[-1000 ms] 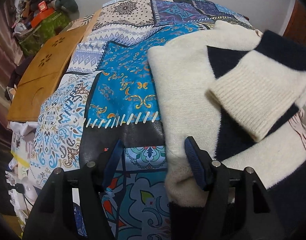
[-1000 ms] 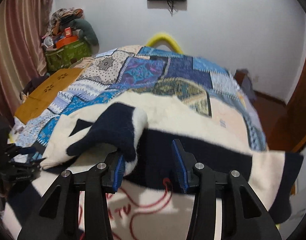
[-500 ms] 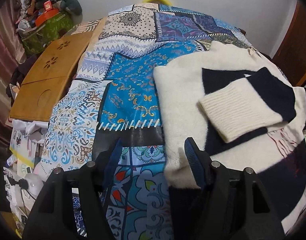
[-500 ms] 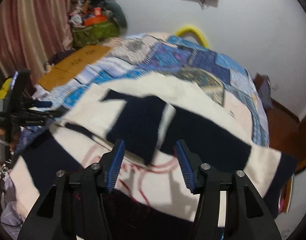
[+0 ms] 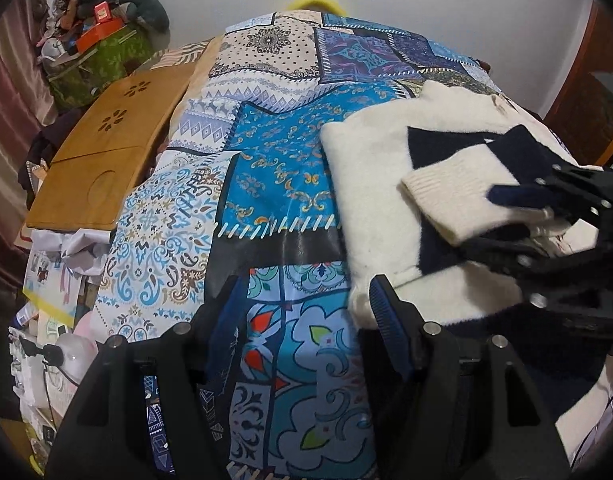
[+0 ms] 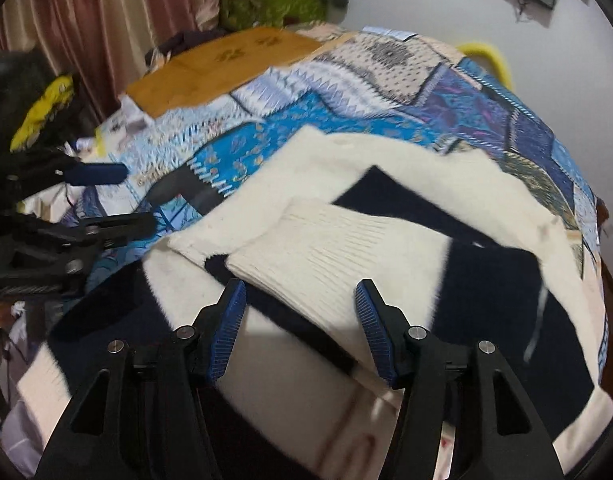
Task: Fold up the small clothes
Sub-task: 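Close the right tool on the ribbed sleeve cuff, then carry the held sleeve across the sweater body with the right tool and release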
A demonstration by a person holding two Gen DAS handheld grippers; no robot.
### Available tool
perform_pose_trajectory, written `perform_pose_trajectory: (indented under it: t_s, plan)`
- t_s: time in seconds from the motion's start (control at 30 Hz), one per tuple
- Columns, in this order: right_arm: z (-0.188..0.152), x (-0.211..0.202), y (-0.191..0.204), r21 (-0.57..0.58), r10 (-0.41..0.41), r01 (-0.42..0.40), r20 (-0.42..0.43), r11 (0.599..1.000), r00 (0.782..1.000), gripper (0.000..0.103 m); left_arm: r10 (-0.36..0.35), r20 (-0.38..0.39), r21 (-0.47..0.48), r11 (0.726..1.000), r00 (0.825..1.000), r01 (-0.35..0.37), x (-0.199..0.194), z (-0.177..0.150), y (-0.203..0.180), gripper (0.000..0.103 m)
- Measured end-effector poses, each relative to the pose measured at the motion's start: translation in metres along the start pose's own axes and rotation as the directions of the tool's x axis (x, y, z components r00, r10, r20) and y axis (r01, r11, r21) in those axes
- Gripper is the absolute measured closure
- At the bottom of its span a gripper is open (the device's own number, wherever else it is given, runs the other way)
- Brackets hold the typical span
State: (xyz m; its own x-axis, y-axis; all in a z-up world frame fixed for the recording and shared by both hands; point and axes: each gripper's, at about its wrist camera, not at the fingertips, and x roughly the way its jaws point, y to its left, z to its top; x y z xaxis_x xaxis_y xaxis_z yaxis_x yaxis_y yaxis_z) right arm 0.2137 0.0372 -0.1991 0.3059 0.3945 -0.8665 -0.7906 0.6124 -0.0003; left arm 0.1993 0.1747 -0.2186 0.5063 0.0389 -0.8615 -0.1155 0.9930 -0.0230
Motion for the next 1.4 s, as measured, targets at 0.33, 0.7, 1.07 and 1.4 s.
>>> perform_pose_trajectory:
  t_s: [0.33,0.7,1.07,1.4]
  plan:
    - [0.004,-0.023,-0.021,0.082,-0.042,0.033,0.101,0.996,0.994,0.096,-0.012,0.009,0.014,1.000,1.000,0.012,0.005,0.008,-0.008,0.039]
    - [-0.044,-0.126,-0.116,0.332,-0.253,0.160,0.259,0.930,0.932,0.096,-0.005,0.027,0.055,0.998,1.000,0.004,0.011,0.033,-0.039,0.039]
    - [-0.133,-0.149,-0.195,0.543,-0.374,0.246,0.137,0.803,0.917,0.096,0.077,-0.060,0.061,0.995,0.995,-0.073,0.053,0.037,-0.053,0.039]
    - [-0.174,-0.127,-0.219,0.619,-0.305,0.211,0.048,0.756,0.951,0.096,0.151,-0.069,0.060,0.987,0.986,-0.147,0.066,0.029,-0.038,0.036]
